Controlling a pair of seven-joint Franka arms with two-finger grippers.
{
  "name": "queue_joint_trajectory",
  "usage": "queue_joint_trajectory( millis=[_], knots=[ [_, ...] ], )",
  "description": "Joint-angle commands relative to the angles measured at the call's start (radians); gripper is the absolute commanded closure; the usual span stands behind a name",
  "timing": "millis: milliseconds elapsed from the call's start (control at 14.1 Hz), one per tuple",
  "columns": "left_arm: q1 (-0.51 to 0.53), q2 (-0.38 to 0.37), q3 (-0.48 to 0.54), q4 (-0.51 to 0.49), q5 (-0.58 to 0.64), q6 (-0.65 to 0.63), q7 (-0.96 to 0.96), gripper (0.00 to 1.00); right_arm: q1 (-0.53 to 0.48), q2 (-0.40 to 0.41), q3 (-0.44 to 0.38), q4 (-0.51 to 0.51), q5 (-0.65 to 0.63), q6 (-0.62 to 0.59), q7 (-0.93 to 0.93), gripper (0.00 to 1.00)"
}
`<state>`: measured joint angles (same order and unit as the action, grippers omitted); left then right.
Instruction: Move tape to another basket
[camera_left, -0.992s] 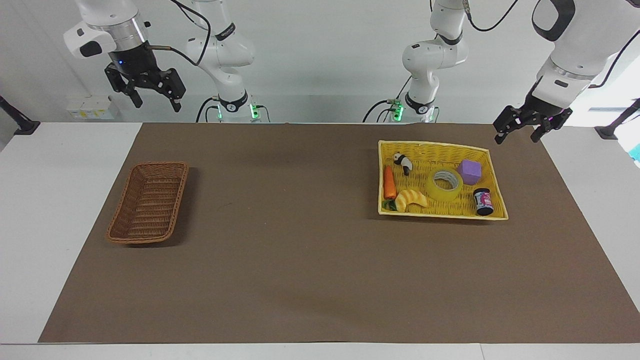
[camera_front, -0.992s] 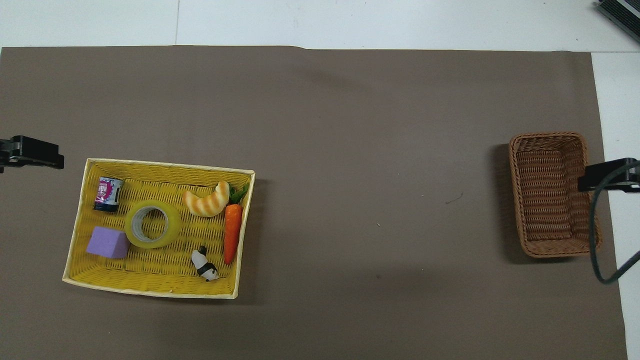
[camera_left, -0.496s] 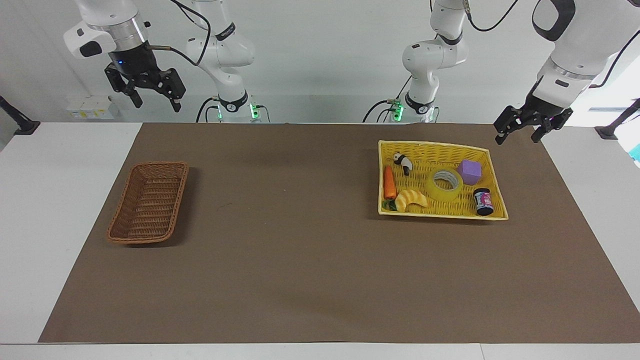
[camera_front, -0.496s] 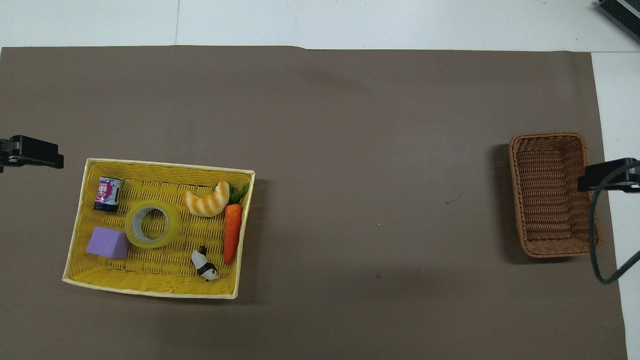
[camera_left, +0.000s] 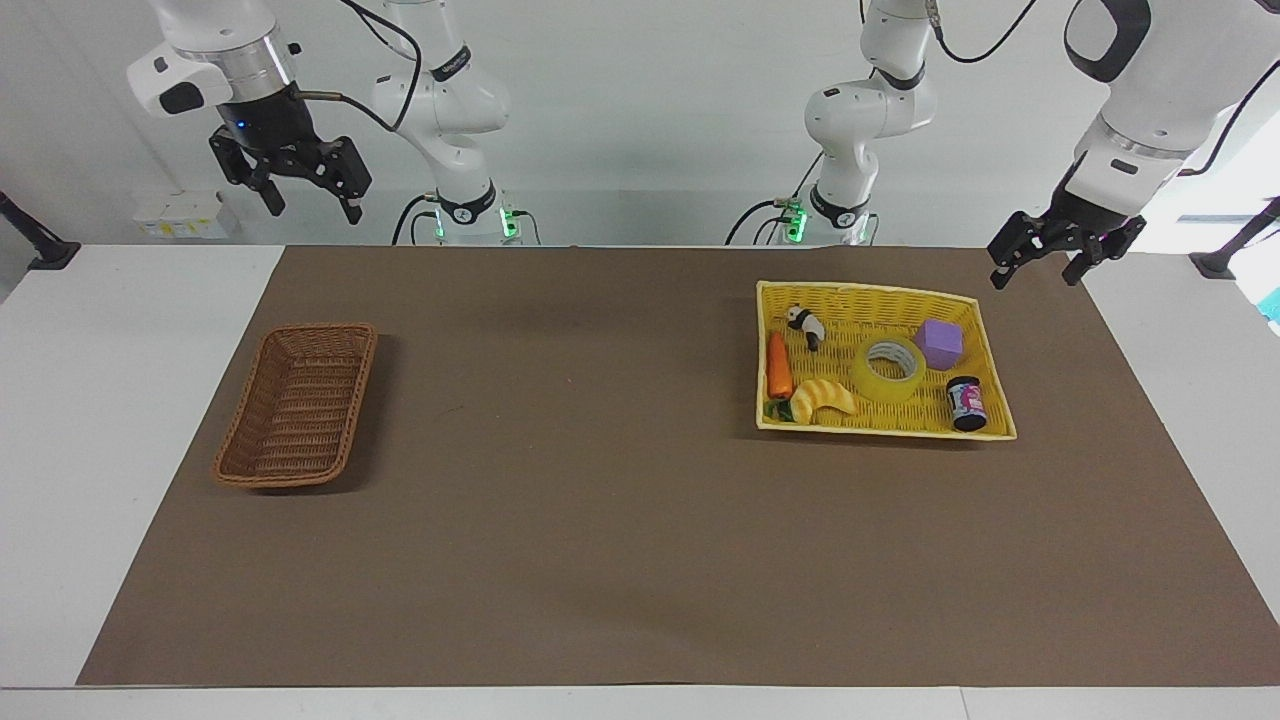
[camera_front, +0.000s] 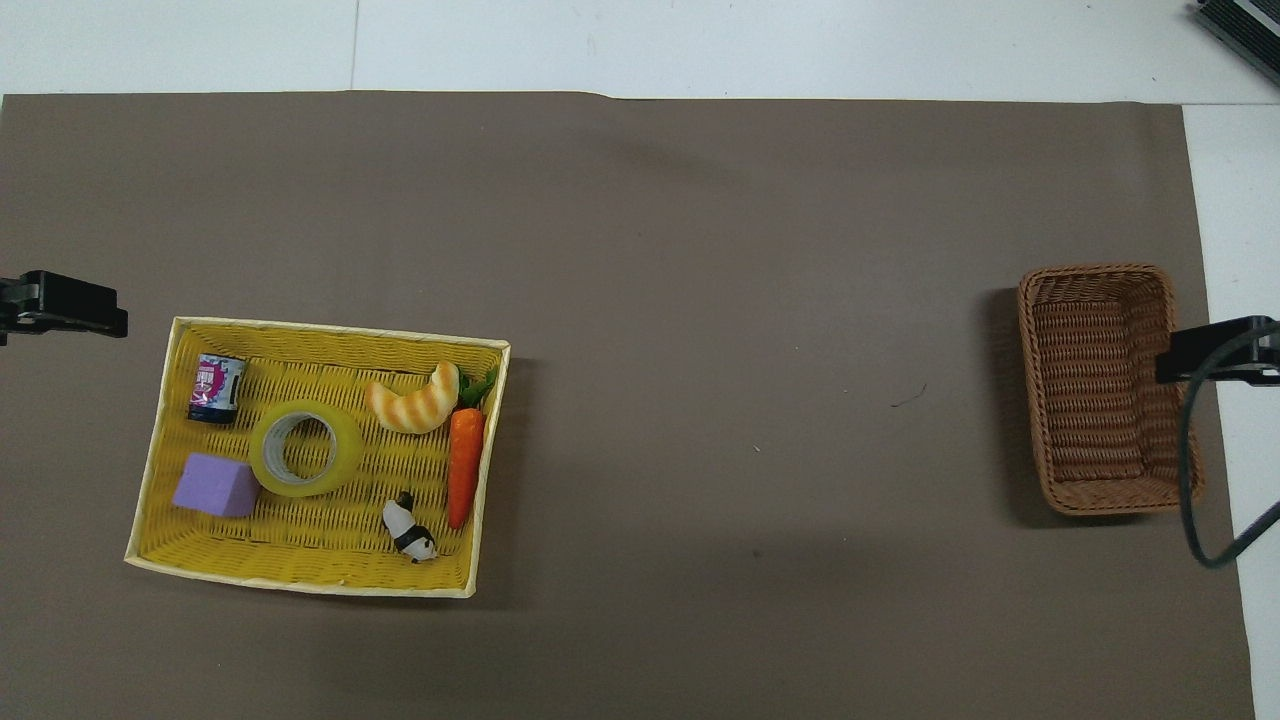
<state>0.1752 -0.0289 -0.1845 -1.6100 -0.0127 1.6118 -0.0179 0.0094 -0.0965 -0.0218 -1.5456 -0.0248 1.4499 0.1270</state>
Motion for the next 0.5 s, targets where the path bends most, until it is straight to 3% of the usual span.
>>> queue_joint_trajectory(
  millis=[0, 425],
  knots=[
    [0.001, -0.011, 0.003, -0.001, -0.004, -0.001, -0.004, 0.00, -0.009, -0.020, 0.002, -0.021, 0.010, -0.009, 0.008, 0.00],
    [0.003, -0.013, 0.003, -0.004, -0.004, -0.001, 0.001, 0.00, -0.009, -0.020, 0.002, -0.021, 0.010, -0.016, 0.008, 0.00]
  ],
)
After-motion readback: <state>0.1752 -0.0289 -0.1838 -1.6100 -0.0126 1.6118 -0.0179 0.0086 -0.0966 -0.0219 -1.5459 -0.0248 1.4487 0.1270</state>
